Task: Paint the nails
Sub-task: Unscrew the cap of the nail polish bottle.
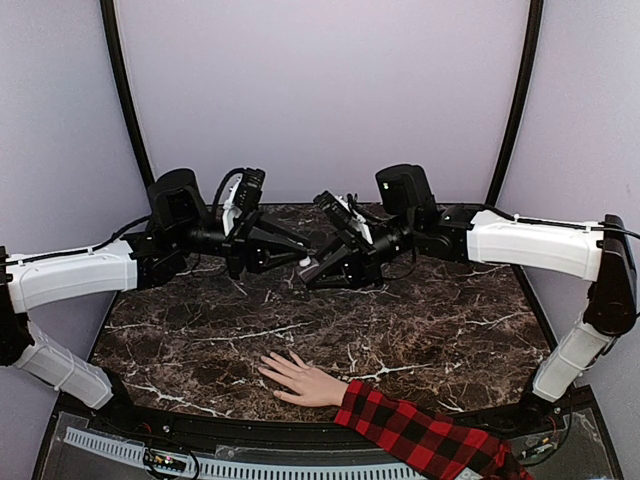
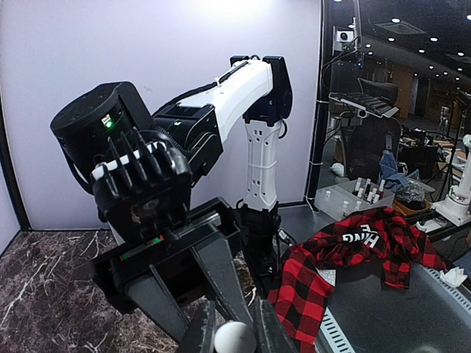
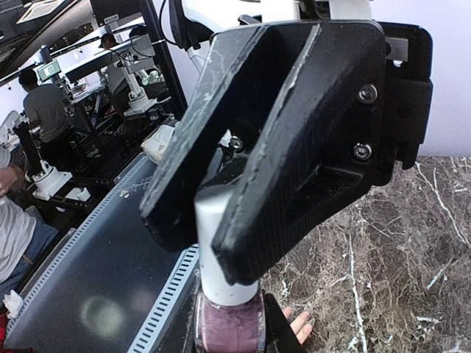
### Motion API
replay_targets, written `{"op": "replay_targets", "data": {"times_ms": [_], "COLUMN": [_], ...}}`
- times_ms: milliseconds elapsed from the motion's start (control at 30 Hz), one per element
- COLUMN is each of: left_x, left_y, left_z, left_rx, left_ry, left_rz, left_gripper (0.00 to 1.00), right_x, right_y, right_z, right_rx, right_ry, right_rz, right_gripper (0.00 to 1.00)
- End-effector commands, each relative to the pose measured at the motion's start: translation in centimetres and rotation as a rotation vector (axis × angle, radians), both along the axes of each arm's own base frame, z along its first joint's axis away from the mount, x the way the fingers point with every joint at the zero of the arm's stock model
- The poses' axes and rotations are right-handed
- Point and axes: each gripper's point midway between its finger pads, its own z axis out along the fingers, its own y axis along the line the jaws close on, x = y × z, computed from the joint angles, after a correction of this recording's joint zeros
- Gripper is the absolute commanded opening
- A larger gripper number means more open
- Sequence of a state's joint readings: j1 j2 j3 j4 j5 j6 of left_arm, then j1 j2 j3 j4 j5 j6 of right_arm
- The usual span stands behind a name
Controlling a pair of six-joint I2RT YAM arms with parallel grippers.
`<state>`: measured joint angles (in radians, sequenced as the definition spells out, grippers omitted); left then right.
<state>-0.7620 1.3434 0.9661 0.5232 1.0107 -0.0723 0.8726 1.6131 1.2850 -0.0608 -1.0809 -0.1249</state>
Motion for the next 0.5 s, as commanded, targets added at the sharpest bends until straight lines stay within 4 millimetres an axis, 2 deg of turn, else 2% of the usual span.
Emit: {"op": "replay_targets", "data": {"times_ms": [0,267,467], "left_x": [-0.5,1.0,2.9], "left_y": [0.2,0.1,0.1], "left_z": [1.4,1.3,1.2], "left_rx": [-0.027,-0.019,-0.017], "left_ry": [-0.022,-0.014,-0.003], "left_rz": [-0.006,0.099,0.219], "left_gripper": [0.11,0.01,0.0], "right_x": [0.8,4.4,7.6], "right_y": [0.4,0.4,-0.3], "right_z": [1.9,2.6,3.4], "right_rx": [0.049,0.056,0.069], "right_ry": [-0.049,-0.097,-0.099], "right_rz": [-0.048,-0.268,-0.463], "right_gripper": [0.0,0.0,0.0]}}
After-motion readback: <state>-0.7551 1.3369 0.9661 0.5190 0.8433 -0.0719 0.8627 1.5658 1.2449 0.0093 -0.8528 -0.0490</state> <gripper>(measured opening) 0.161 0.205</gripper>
